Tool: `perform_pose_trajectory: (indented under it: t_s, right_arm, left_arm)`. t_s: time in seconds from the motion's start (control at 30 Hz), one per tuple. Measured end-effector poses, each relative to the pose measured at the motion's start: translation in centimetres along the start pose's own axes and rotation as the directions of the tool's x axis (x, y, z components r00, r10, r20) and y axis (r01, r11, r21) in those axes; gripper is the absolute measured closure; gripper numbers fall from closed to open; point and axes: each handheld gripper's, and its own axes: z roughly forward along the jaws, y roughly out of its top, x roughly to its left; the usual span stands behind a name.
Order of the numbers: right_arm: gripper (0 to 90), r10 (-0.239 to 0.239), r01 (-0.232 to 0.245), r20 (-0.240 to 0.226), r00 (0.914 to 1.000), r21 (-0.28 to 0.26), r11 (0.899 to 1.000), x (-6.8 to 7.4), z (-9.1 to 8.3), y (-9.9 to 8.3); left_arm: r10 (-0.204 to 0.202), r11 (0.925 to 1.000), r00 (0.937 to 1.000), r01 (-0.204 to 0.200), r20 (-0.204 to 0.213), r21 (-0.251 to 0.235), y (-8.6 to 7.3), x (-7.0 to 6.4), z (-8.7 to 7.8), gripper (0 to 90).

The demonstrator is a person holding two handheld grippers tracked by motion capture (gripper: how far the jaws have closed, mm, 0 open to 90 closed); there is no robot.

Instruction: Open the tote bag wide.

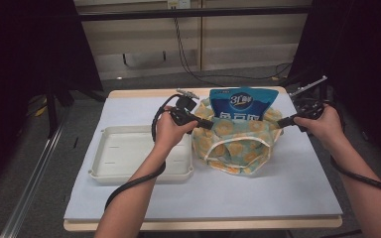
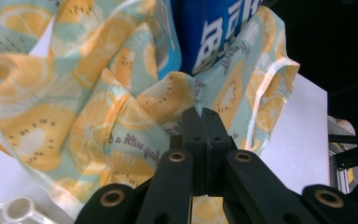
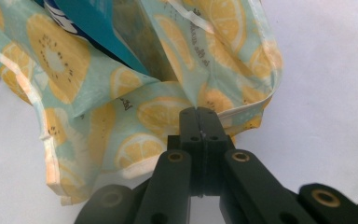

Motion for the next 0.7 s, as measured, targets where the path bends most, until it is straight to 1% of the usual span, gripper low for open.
perform_pose_trajectory:
  t_s: [0.03,0.07,0.1,0.13,0.27,0.3,0.33,0.37,0.4,0.47,0.5,0.53,0.6,0.63,0.67,0.7]
  right_arm:
    - [90.0,0.001,-0.001,-0.003,1.0,-0.004,1.0,-0.1,0.1,-0.1]
    - [90.0,0.0,0.0,0.005,1.0,0.001,1.0,-0.2,0.1,-0.1]
    - [90.0,0.008,-0.008,0.001,1.0,0.003,1.0,-0.2,0.2,-0.2]
    - [90.0,0.008,-0.008,0.002,1.0,0.002,1.0,-0.3,0.3,-0.3]
    - [90.0,0.014,-0.014,0.001,0.9999,0.008,1.0,-0.4,0.5,-0.4]
    - [90.0,0.008,-0.008,-0.001,1.0,0.004,1.0,-0.5,0.5,-0.5]
    - [90.0,0.01,-0.01,0.004,0.9999,0.004,1.0,-0.5,0.5,-0.5]
    - [90.0,0.01,-0.01,0.006,0.9999,0.005,1.0,-0.5,0.5,-0.5]
    - [90.0,0.011,-0.011,0.004,0.9999,0.004,1.0,-0.5,0.5,-0.5]
    - [90.0,0.018,-0.018,0.009,0.9998,0.006,1.0,-0.5,0.5,-0.5]
    - [90.0,0.014,-0.014,0.007,0.9999,0.001,1.0,-0.6,0.6,-0.6]
    - [90.0,0.015,-0.015,0.01,0.9998,-0.004,1.0,-0.6,0.6,-0.6]
    - [90.0,0.014,-0.014,0.013,0.9998,-0.004,1.0,-0.5,0.6,-0.6]
    - [90.0,0.015,-0.015,0.015,0.9998,-0.001,1.0,-0.5,0.6,-0.7]
    - [90.0,0.015,-0.015,0.016,0.9998,-0.001,1.0,-0.5,0.6,-0.7]
    - [90.0,0.015,-0.015,0.017,0.9997,-0.003,1.0,-0.6,0.7,-0.8]
  left_arm:
    - [0.003,1.0,1.0,-0.003,0.004,0.006,-0.2,0.0,0.0,90.0]
    - [-0.001,0.9999,1.0,0.001,-0.001,0.013,-0.3,0.0,0.1,90.0]
    - [-0.005,1.0,1.0,0.005,0.006,-0.003,-0.6,0.0,0.4,90.0]
    - [-0.001,0.9998,1.0,0.001,0.004,0.021,-0.7,0.0,0.3,90.0]
    - [-0.005,0.9998,0.9999,0.005,0.011,0.019,-1.4,0.0,0.7,90.0]
    - [-0.014,0.9996,0.9999,0.014,0.006,0.025,-1.5,-0.1,0.8,90.0]
    - [-0.005,0.9997,0.9999,0.005,0.009,0.025,-1.6,-0.1,0.8,90.0]
    - [-0.007,0.9998,0.9999,0.006,0.015,0.019,-1.7,-0.1,0.9,90.0]
    - [0.001,0.9995,1.0,-0.002,0.007,0.033,-1.8,-0.2,0.9,90.0]
    - [-0.004,0.9995,1.0,0.003,0.006,0.033,-1.9,-0.1,1.0,90.0]
    - [-0.011,0.9998,0.9999,0.011,0.009,0.016,-2.1,-0.2,1.2,90.0]
    - [-0.004,0.9996,1.0,0.004,0.007,0.027,-2.2,-0.2,1.2,90.0]
    - [-0.006,0.9996,0.9999,0.006,0.008,0.028,-2.3,-0.2,1.2,90.0]
    - [0.0,0.9993,1.0,0.0,0.005,0.037,-2.4,-0.2,1.2,90.0]
    - [-0.007,0.9993,1.0,0.006,0.002,0.038,-2.5,-0.2,1.3,90.0]
    - [-0.002,0.9991,1.0,0.001,0.005,0.042,-2.6,-0.2,1.4,90.0]
